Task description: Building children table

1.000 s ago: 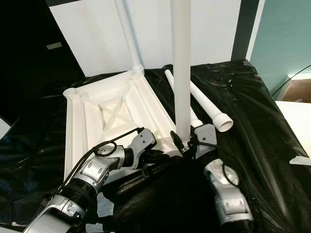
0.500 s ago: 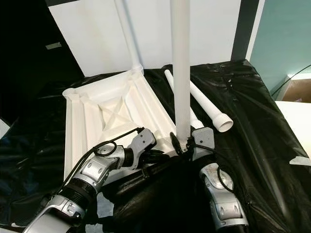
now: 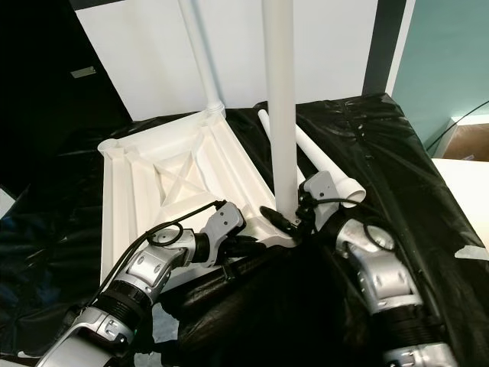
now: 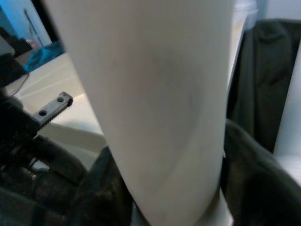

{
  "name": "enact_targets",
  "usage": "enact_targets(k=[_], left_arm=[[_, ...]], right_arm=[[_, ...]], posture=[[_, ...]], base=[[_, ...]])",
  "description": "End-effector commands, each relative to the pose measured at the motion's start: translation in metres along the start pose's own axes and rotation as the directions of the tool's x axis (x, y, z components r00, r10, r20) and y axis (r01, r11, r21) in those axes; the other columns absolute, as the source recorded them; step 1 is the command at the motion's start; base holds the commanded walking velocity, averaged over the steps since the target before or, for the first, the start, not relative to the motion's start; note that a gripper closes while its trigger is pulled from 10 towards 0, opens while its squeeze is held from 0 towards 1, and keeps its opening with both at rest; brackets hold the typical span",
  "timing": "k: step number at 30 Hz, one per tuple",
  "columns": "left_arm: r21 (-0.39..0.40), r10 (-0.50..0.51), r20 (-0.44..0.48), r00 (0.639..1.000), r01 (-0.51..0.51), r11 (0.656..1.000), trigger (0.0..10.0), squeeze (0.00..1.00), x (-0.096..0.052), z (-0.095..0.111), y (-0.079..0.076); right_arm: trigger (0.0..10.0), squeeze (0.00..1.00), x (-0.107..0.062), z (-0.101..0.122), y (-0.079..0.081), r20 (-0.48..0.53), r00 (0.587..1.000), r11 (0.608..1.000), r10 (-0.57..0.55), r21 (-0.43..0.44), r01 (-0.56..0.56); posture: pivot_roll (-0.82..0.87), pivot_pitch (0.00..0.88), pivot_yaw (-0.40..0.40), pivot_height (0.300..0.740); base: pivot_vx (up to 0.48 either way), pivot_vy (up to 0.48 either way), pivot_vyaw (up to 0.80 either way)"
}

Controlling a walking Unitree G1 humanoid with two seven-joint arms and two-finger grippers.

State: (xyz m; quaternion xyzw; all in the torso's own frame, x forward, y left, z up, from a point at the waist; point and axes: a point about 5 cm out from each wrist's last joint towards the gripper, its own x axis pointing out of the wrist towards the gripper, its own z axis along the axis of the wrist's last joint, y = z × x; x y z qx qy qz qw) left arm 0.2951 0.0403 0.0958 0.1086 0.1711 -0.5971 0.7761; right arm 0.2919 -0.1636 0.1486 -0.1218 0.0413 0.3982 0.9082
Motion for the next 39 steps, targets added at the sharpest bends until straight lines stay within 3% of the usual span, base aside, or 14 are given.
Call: enact_targets(k=[1,9,12,14,18,22,23,25,26,31,32,34,35,39], left_arm=[[-0.128,-0.006,-0.087,0.996,-0.005,0.992,10.0,0.00,0.002,-0.036,-0.010],[-0.133,-0.008,-0.095,0.995,-0.005,0.991,10.0,0.00,-0.001,-0.040,-0.010],[-0.125,-0.015,-0.101,0.995,0.002,0.992,10.0,0.00,-0.003,-0.039,-0.010],[-0.118,-0.011,-0.106,0.994,-0.001,0.993,10.0,0.00,-0.007,-0.037,-0.008],[-0.116,-0.003,-0.114,0.993,-0.011,0.993,10.0,0.00,-0.012,-0.039,-0.007],[-0.118,-0.002,-0.115,0.993,-0.012,0.993,10.0,0.00,-0.012,-0.039,-0.007],[-0.121,-0.003,-0.116,0.993,-0.011,0.993,10.0,0.00,-0.012,-0.041,-0.009],[-0.128,-0.008,-0.113,0.994,-0.007,0.992,10.0,0.00,-0.009,-0.042,-0.012],[-0.129,-0.008,-0.111,0.994,-0.007,0.992,10.0,0.00,-0.008,-0.041,-0.012],[-0.131,-0.005,-0.106,0.994,-0.009,0.991,10.0,0.00,-0.006,-0.040,-0.012],[-0.130,-0.005,-0.106,0.994,-0.009,0.992,10.0,0.00,-0.006,-0.040,-0.012],[-0.129,-0.005,-0.107,0.994,-0.009,0.992,10.0,0.00,-0.006,-0.040,-0.012],[-0.129,-0.003,-0.107,0.994,-0.011,0.992,10.0,0.00,-0.006,-0.039,-0.011],[-0.129,-0.002,-0.107,0.994,-0.011,0.992,10.0,0.00,-0.006,-0.039,-0.011]], right_arm=[[0.0,0.00,0.007,-0.012,0.018,-0.046,0.995,0.994,0.091,0.060,-0.088],[0.0,0.00,0.017,-0.012,0.030,0.048,0.990,0.983,-0.132,0.135,0.124],[0.0,0.00,0.010,-0.018,0.028,0.096,0.917,0.919,-0.388,0.116,0.377],[0.0,0.00,-0.002,-0.028,0.020,0.042,0.815,0.815,-0.578,0.087,0.573],[0.0,0.00,-0.008,-0.023,0.011,0.048,0.713,0.714,-0.699,0.081,0.695],[0.0,0.00,-0.009,-0.019,0.010,0.061,0.688,0.691,-0.723,0.078,0.719],[10.0,0.00,-0.005,-0.017,0.013,0.067,0.707,0.710,-0.705,0.058,0.702],[10.0,0.00,0.003,-0.015,0.019,0.084,0.778,0.782,-0.623,0.029,0.623],[10.0,1.00,0.004,-0.014,0.019,0.098,0.795,0.801,-0.598,0.040,0.598],[10.0,1.00,0.008,-0.014,0.019,0.118,0.855,0.860,-0.505,-0.018,0.511],[10.0,0.19,0.010,-0.014,0.018,0.116,0.886,0.890,-0.449,-0.035,0.455],[10.0,0.19,0.011,-0.013,0.017,0.115,0.903,0.906,-0.414,-0.044,0.421],[10.0,0.00,0.010,-0.014,0.013,0.091,0.952,0.952,-0.291,-0.069,0.298],[10.0,0.00,0.010,-0.015,0.012,0.082,0.961,0.960,-0.265,-0.074,0.271]], posture=[[-0.09,0.000,0.104,0.740],[-0.09,0.000,0.119,0.740],[-0.06,0.000,0.141,0.740],[-0.05,0.000,0.147,0.740],[-0.03,0.000,0.141,0.740],[-0.03,0.000,0.138,0.740],[-0.03,0.000,0.133,0.740],[-0.04,0.000,0.128,0.740],[-0.04,0.000,0.125,0.740],[-0.04,0.000,0.126,0.740],[-0.04,0.000,0.126,0.740],[-0.04,0.000,0.126,0.740],[-0.05,0.000,0.125,0.740],[-0.05,0.000,0.125,0.740]], base=[[0.000,0.000,0.00],[0.000,0.000,0.00],[0.000,0.000,0.00],[0.000,0.000,0.00],[0.000,0.000,0.00],[0.000,0.000,0.00],[0.000,0.000,0.00],[0.000,0.000,0.00],[0.000,0.000,0.00],[0.000,0.000,0.00],[0.000,0.000,0.00],[0.000,0.000,0.00],[0.000,0.000,0.00],[0.000,0.000,0.00]])
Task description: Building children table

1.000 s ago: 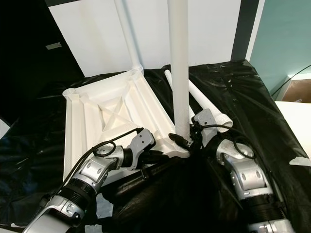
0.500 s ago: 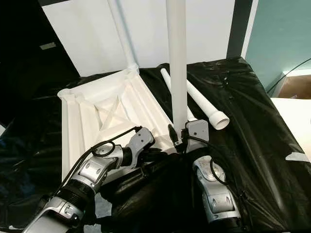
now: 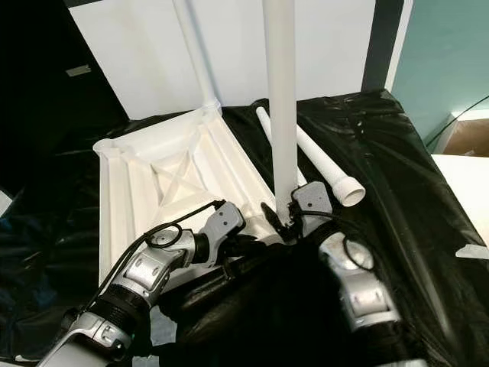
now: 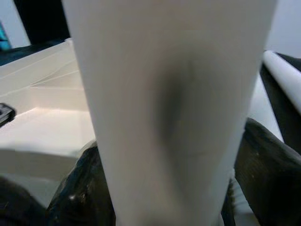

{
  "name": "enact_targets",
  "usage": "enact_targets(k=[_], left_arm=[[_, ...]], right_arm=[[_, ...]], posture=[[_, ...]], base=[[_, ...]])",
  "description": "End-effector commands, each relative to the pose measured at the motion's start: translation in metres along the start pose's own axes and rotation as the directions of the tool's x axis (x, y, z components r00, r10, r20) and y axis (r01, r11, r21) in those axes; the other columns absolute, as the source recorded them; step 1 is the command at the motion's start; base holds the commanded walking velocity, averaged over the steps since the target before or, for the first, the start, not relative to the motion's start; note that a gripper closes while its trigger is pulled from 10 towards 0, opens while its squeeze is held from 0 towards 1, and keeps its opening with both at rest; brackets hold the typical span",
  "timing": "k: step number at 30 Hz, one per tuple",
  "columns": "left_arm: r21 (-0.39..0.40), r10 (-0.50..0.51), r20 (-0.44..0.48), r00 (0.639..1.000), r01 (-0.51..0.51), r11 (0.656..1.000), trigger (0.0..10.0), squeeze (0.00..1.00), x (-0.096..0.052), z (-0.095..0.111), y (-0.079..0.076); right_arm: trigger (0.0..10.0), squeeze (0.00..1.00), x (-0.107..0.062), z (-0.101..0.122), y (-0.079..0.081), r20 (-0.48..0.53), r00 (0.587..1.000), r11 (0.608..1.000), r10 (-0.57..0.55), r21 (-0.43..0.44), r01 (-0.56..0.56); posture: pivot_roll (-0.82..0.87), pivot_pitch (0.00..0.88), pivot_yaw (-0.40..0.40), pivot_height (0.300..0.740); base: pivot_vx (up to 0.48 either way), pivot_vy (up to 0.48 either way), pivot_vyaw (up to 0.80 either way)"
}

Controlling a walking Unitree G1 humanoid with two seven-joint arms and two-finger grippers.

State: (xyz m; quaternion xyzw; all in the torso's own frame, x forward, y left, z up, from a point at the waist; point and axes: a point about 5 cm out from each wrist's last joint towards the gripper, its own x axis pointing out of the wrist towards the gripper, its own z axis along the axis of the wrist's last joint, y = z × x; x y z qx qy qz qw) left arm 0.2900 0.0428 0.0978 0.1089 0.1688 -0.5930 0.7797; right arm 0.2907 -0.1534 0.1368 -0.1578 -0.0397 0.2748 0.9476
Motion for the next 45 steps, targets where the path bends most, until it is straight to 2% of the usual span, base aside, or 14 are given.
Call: enact_targets(k=[1,2,3,14,18,21,29,32,33,35,36,40,41,45], left_arm=[[-0.128,-0.012,-0.109,0.994,-0.002,0.992,10.0,0.00,-0.001,-0.039,-0.007],[-0.128,-0.012,-0.109,0.994,-0.002,0.992,10.0,0.00,-0.001,-0.039,-0.007],[-0.129,-0.007,-0.103,0.995,-0.006,0.992,10.0,0.00,0.000,-0.037,-0.006],[-0.141,0.010,-0.093,0.996,-0.023,0.990,10.0,0.00,0.000,-0.038,-0.006],[-0.136,0.006,-0.094,0.996,-0.019,0.991,10.0,0.00,0.001,-0.036,-0.004],[-0.130,0.001,-0.093,0.996,-0.013,0.991,10.0,0.00,0.001,-0.034,-0.004],[-0.126,-0.002,-0.096,0.995,-0.010,0.992,10.0,0.00,0.002,-0.034,-0.004],[-0.127,-0.001,-0.095,0.996,-0.011,0.992,10.0,0.00,0.002,-0.034,-0.003],[-0.127,-0.001,-0.095,0.996,-0.011,0.992,10.0,0.00,0.001,-0.034,-0.003],[-0.127,-0.002,-0.095,0.996,-0.010,0.992,10.0,0.00,0.001,-0.034,-0.003],[-0.127,-0.003,-0.096,0.995,-0.010,0.992,10.0,0.00,0.002,-0.034,-0.003],[-0.125,-0.005,-0.098,0.995,-0.008,0.992,10.0,0.00,0.002,-0.034,-0.003],[-0.124,-0.005,-0.098,0.995,-0.008,0.992,10.0,0.00,0.002,-0.034,-0.002],[-0.123,-0.004,-0.097,0.995,-0.008,0.992,10.0,0.00,0.003,-0.033,-0.002]], right_arm=[[7.9,0.00,-0.001,-0.009,0.001,-0.039,0.998,0.998,0.056,0.015,-0.055],[7.9,0.00,-0.001,-0.009,0.001,-0.039,0.998,0.998,0.056,0.015,-0.055],[0.0,0.00,-0.002,-0.011,0.001,-0.059,0.992,0.994,0.109,0.015,-0.108],[0.0,0.00,-0.006,-0.013,0.028,-0.012,0.999,0.990,0.043,0.137,-0.041],[0.0,0.00,-0.011,-0.001,0.022,0.098,0.939,0.928,-0.329,0.217,0.303],[0.0,0.00,-0.012,0.001,0.020,0.106,0.909,0.903,-0.403,0.207,0.376],[0.0,0.00,-0.014,-0.003,0.017,0.068,0.900,0.893,-0.431,0.173,0.415],[0.0,0.00,-0.008,-0.009,0.026,0.024,0.942,0.934,-0.335,0.142,0.329],[10.0,0.00,-0.005,-0.011,0.033,0.013,0.971,0.962,-0.238,0.142,0.234],[10.0,0.00,-0.003,-0.013,0.038,0.008,0.985,0.975,-0.172,0.144,0.169],[10.0,1.00,-0.002,-0.014,0.042,0.008,0.996,0.987,-0.087,0.136,0.085],[10.0,1.00,-0.003,-0.011,0.037,0.012,0.993,0.990,0.122,0.069,-0.122],[10.0,0.00,-0.002,-0.009,0.031,0.012,0.988,0.987,0.152,0.044,-0.153],[10.0,0.00,0.000,-0.003,0.016,0.021,0.979,0.979,0.201,-0.008,-0.201]], posture=[[-0.06,0.000,0.118,0.740],[-0.06,0.000,0.118,0.740],[-0.06,0.000,0.106,0.740],[-0.06,0.000,0.092,0.740],[-0.07,0.000,0.099,0.740],[-0.07,0.000,0.110,0.740],[-0.08,0.000,0.112,0.740],[-0.08,0.000,0.112,0.740],[-0.08,0.000,0.112,0.740],[-0.08,0.000,0.112,0.740],[-0.09,0.000,0.118,0.740],[-0.09,0.000,0.118,0.740],[-0.09,0.000,0.118,0.740],[-0.09,0.000,0.115,0.740]], base=[[0.000,0.000,0.00],[0.000,0.000,0.00],[0.000,0.000,0.00],[0.000,0.000,0.00],[0.000,0.000,0.00],[0.000,0.000,0.00],[0.000,0.000,0.00],[0.000,0.000,0.00],[0.000,0.000,0.00],[0.000,0.000,0.00],[0.000,0.000,0.00],[0.000,0.000,0.00],[0.000,0.000,0.00],[0.000,0.000,0.00]])
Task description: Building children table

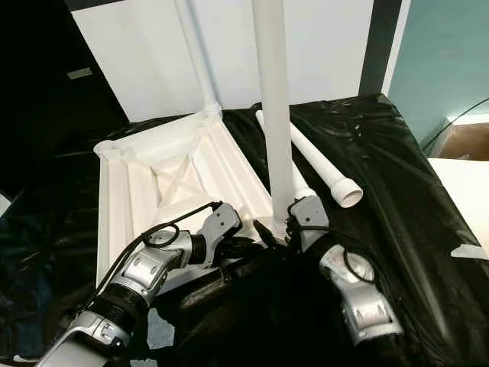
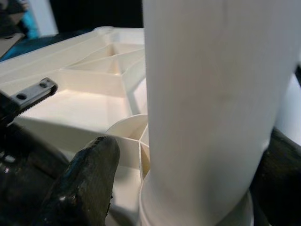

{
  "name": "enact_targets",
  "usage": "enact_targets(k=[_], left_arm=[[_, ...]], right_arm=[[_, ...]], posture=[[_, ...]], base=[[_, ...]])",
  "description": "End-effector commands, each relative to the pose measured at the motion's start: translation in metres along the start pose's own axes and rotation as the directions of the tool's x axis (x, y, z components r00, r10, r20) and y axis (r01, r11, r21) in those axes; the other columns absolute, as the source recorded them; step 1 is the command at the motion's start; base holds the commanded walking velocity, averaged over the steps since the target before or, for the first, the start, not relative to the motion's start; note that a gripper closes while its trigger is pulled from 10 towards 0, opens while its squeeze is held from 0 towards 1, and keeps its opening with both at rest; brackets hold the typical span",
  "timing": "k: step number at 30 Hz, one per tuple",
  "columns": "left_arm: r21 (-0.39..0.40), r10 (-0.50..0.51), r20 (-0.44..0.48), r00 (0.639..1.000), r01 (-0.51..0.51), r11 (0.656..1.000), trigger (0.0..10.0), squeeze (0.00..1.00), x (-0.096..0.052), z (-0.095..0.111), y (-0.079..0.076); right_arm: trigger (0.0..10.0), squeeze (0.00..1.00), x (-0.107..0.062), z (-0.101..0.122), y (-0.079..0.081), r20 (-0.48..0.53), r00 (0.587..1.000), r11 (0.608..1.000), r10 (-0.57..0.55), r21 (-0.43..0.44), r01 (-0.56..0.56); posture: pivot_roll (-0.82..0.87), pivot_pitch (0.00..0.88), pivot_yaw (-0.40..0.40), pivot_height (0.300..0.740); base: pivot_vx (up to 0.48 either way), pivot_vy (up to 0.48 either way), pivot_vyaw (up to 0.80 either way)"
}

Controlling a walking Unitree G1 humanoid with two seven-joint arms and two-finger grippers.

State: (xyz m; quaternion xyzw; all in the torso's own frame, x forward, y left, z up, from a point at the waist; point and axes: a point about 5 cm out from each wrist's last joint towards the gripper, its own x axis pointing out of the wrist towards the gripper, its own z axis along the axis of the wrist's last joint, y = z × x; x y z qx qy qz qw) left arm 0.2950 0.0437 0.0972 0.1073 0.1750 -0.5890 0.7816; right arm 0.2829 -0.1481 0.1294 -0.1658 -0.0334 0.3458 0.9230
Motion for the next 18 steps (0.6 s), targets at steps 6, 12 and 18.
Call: enact_targets(k=[6,12,18], left_arm=[[-0.113,-0.009,-0.088,0.996,-0.001,0.994,10.0,0.00,0.003,-0.034,-0.007],[-0.118,-0.006,-0.088,0.996,-0.005,0.993,10.0,0.00,0.002,-0.035,-0.008],[-0.122,-0.004,-0.087,0.996,-0.006,0.993,10.0,0.00,0.002,-0.036,-0.009]], right_arm=[[4.4,0.00,0.003,0.003,-0.005,-0.007,0.994,0.994,0.111,-0.010,-0.111],[0.0,0.00,-0.004,-0.003,-0.010,-0.070,0.966,0.967,0.249,0.080,-0.243],[0.0,0.00,-0.001,-0.008,-0.002,-0.040,0.985,0.965,0.169,0.210,-0.158]], posture=[[-0.09,0.000,0.112,0.740],[-0.08,0.000,0.106,0.740],[-0.08,0.000,0.109,0.740]], base=[[0.000,0.000,0.00],[0.000,0.000,0.00],[0.000,0.000,0.00]])
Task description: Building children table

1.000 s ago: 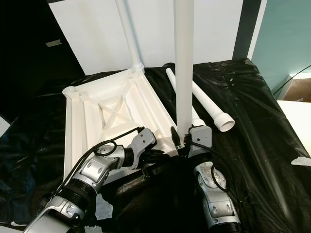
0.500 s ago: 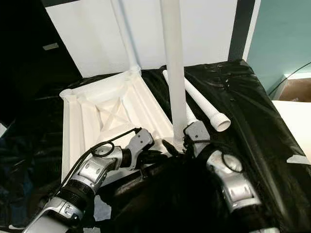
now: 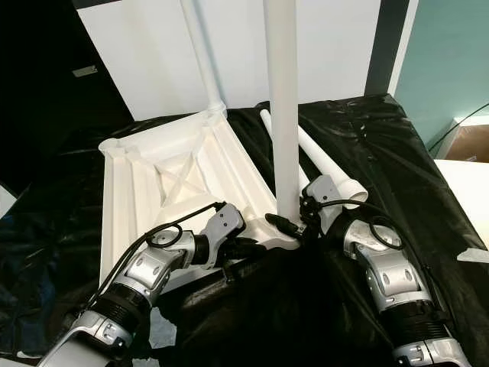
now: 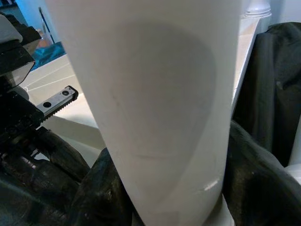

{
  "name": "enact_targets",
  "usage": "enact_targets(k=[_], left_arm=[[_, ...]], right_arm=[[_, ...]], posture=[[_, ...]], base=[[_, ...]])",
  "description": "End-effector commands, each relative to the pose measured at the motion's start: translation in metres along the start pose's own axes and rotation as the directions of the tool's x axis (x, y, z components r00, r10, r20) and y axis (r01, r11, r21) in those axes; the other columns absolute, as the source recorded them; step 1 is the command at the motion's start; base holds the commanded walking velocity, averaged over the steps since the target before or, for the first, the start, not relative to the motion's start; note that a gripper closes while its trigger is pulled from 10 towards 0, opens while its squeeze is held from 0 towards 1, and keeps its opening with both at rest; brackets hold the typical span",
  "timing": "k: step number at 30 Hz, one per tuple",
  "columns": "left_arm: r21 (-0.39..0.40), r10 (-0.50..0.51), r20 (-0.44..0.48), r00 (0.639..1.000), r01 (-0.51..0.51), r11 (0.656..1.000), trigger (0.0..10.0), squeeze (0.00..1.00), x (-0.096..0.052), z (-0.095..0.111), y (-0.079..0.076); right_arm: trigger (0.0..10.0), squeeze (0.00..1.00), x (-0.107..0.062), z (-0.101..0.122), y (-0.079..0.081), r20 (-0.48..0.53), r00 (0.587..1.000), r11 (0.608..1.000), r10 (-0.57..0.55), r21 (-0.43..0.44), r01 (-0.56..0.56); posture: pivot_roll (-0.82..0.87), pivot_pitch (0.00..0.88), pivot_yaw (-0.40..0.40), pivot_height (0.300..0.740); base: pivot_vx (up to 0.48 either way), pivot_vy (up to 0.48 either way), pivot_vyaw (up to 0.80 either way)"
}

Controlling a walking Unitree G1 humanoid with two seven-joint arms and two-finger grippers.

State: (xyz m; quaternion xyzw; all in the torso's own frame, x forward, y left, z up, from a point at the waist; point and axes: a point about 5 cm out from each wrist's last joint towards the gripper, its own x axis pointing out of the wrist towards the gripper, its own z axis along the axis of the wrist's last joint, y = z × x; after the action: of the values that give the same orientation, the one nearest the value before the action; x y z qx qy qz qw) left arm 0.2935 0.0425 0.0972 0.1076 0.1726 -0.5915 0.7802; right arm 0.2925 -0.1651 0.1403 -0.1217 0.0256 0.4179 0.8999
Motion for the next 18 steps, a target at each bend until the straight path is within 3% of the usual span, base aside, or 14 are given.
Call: enact_targets(k=[1,2,3,4,5,8,11,14,15,16,17,18], left_arm=[[-0.127,-0.001,-0.091,0.996,-0.011,0.992,10.0,0.00,0.001,-0.036,-0.007],[-0.127,-0.001,-0.091,0.996,-0.011,0.992,10.0,0.00,0.001,-0.036,-0.007],[-0.125,-0.003,-0.091,0.996,-0.008,0.992,10.0,0.00,0.001,-0.036,-0.007],[-0.125,-0.004,-0.091,0.996,-0.007,0.992,10.0,0.00,0.001,-0.036,-0.007],[-0.125,-0.004,-0.091,0.996,-0.007,0.992,10.0,0.00,0.001,-0.036,-0.007],[-0.119,-0.007,-0.093,0.996,-0.004,0.993,10.0,0.00,0.002,-0.035,-0.006],[-0.117,-0.008,-0.092,0.996,-0.003,0.993,10.0,0.00,0.003,-0.034,-0.006],[-0.115,-0.009,-0.090,0.996,-0.001,0.993,10.0,0.00,0.003,-0.033,-0.006],[-0.115,-0.009,-0.090,0.996,-0.002,0.993,10.0,0.00,0.003,-0.033,-0.006],[-0.115,-0.009,-0.090,0.996,-0.002,0.993,10.0,0.00,0.003,-0.033,-0.006],[-0.115,-0.008,-0.090,0.996,-0.002,0.993,10.0,0.00,0.003,-0.033,-0.006],[-0.115,-0.008,-0.090,0.996,-0.002,0.993,10.0,0.00,0.003,-0.033,-0.006]], right_arm=[[0.0,0.00,0.011,-0.013,0.019,0.049,0.994,0.990,-0.101,0.102,0.096],[0.0,0.00,0.011,-0.013,0.019,0.049,0.994,0.990,-0.101,0.102,0.096],[0.0,0.00,0.013,-0.012,0.023,0.127,0.922,0.929,-0.367,0.107,0.355],[0.0,0.00,0.012,-0.012,0.027,0.144,0.890,0.900,-0.434,0.123,0.419],[0.0,0.00,0.012,-0.012,0.027,0.144,0.890,0.900,-0.434,0.123,0.419],[0.0,0.00,0.015,-0.008,0.036,0.178,0.830,0.844,-0.528,0.221,0.489],[0.0,0.00,0.015,-0.005,0.037,0.192,0.820,0.837,-0.540,0.227,0.498],[0.0,0.00,0.015,-0.003,0.028,0.174,0.805,0.823,-0.567,0.172,0.542],[1.3,0.00,0.016,-0.004,0.028,0.165,0.814,0.830,-0.557,0.148,0.538],[1.3,0.00,0.016,-0.004,0.028,0.165,0.814,0.830,-0.557,0.148,0.538],[4.7,0.00,0.017,-0.006,0.031,0.157,0.823,0.838,-0.546,0.118,0.533],[4.7,0.00,0.017,-0.006,0.031,0.157,0.823,0.838,-0.546,0.118,0.533]], posture=[[-0.08,0.000,0.109,0.740],[-0.08,0.000,0.109,0.740],[-0.08,0.000,0.113,0.740],[-0.08,0.000,0.113,0.740],[-0.08,0.000,0.113,0.740],[-0.09,0.000,0.118,0.740],[-0.09,0.000,0.118,0.740],[-0.09,0.000,0.116,0.740],[-0.09,0.000,0.116,0.740],[-0.09,0.000,0.116,0.740],[-0.09,0.000,0.114,0.740],[-0.09,0.000,0.114,0.740]], base=[[0.000,0.000,0.00],[0.000,0.000,0.00],[0.000,0.000,0.00],[0.000,0.000,0.00],[0.000,0.000,0.00],[0.000,0.000,0.00],[0.000,0.000,0.00],[0.000,0.000,0.00],[0.000,0.000,0.00],[0.000,0.000,0.00],[0.000,0.000,0.00],[0.000,0.000,0.00]])
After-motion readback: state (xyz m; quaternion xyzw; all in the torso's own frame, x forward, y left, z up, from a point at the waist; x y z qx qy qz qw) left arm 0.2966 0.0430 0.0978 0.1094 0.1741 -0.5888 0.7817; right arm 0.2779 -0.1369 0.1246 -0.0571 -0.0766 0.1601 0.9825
